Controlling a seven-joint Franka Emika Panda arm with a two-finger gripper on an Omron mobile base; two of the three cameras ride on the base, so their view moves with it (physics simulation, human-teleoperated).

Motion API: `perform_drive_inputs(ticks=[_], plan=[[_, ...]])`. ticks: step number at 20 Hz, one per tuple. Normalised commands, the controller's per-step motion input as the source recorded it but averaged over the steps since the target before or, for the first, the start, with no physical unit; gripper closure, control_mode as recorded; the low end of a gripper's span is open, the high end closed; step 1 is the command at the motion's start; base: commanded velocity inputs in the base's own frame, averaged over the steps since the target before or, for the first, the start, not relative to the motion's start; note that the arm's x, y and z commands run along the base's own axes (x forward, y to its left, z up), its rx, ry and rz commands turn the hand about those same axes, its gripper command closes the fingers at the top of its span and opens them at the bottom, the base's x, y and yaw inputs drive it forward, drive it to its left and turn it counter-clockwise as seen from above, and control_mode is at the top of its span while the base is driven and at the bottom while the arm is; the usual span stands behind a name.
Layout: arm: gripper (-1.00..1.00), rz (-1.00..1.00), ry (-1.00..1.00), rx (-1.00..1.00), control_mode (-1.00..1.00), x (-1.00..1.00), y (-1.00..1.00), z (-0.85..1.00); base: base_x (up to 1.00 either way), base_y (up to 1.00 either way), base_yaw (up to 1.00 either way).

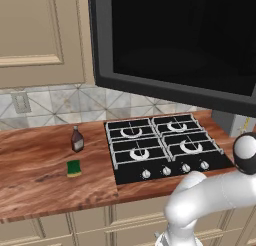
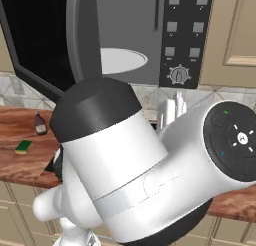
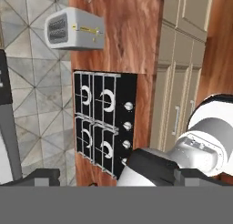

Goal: Place the sponge inside the microwave to prepare for sanitizing.

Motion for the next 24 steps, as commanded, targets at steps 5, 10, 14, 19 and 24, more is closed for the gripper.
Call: perform_drive_inputs(ticks=[5, 10, 14, 19, 24], plan=[[-1.00, 0.10, 0.00, -0.02, -1.00, 0.01, 0.10, -0.41, 0.00, 0.00, 0.00], [-1.00, 0.05, 0.05, 0.00, -1.00, 0.02, 0.00, -0.25, 0.00, 0.00, 0.00], [-1.00, 0.00, -0.06, 0.30, -1.00, 0.27, 0.00, -0.11, 0.00, 0.00, 0.00], [-1.00, 0.03, -0.12, 0.42, -1.00, 0.43, -0.02, -0.29, 0.00, 0.00, 0.00], [-1.00, 0.26, -0.01, 0.06, -1.00, 0.65, 0.10, -0.20, 0.00, 0.00, 0.00]])
